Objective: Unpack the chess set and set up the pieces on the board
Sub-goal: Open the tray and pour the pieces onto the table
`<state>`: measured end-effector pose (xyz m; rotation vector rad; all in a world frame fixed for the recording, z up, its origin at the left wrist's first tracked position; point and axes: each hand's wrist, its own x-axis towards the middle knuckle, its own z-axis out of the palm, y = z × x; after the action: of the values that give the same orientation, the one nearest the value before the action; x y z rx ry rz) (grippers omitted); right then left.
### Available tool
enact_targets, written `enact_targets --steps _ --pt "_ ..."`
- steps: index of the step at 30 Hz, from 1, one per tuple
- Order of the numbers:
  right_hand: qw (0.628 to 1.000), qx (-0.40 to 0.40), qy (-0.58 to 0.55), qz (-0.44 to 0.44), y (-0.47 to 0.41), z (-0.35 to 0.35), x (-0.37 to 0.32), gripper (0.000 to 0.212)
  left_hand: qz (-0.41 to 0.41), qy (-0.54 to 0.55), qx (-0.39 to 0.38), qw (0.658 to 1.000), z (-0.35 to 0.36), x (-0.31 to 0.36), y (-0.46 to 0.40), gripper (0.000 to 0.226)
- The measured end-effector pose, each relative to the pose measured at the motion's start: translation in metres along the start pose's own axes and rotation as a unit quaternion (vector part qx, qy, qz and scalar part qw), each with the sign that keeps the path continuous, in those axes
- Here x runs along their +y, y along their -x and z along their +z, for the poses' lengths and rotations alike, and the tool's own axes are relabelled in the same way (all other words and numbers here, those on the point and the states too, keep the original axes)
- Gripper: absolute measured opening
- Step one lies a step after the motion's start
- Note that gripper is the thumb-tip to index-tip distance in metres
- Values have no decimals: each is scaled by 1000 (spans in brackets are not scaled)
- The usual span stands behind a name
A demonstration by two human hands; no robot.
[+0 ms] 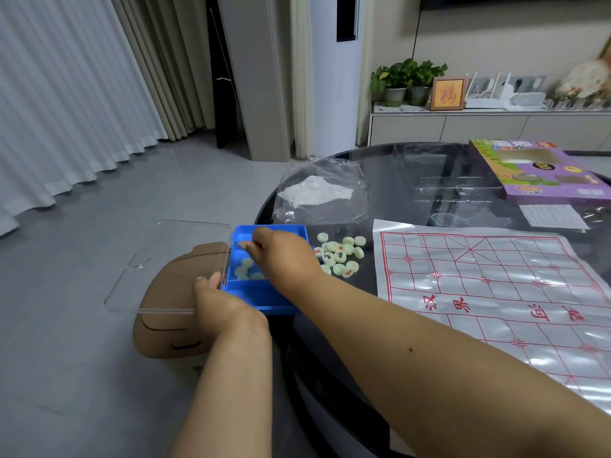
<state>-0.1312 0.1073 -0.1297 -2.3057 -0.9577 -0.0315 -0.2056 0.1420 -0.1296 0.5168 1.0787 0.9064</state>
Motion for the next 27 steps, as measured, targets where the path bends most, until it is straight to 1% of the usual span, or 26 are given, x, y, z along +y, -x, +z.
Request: enact_targets --steps 2,4,6,8,11,14,18,23,27 --pt "999 42 9 9 5 -12 6 33 -26 45 -5 999 2 -1 -3 23" --pt "995 80 36 40 11 -24 15 32 -29 33 -7 999 2 1 3 24" --pt "989 100 64 90 20 -33 28 34 -27 14 -7 1000 0 1 5 23" --pt "982 92 105 127 32 -40 40 31 -24 0 -2 1000 -1 3 7 22" --pt "974 50 156 156 50 -45 49 26 -26 -15 1 1000 -1 4 10 23" --pt "967 18 203 151 60 -43 53 29 -34 -18 -2 999 -3 4 11 22" --pt "969 41 194 145 61 -36 56 28 -39 -14 -5 999 -3 5 13 19" --pt "973 64 176 133 61 -29 59 33 -38 -20 -4 999 -3 5 14 17" --pt "975 71 167 126 59 -27 61 29 -44 -29 -6 999 -3 4 13 20"
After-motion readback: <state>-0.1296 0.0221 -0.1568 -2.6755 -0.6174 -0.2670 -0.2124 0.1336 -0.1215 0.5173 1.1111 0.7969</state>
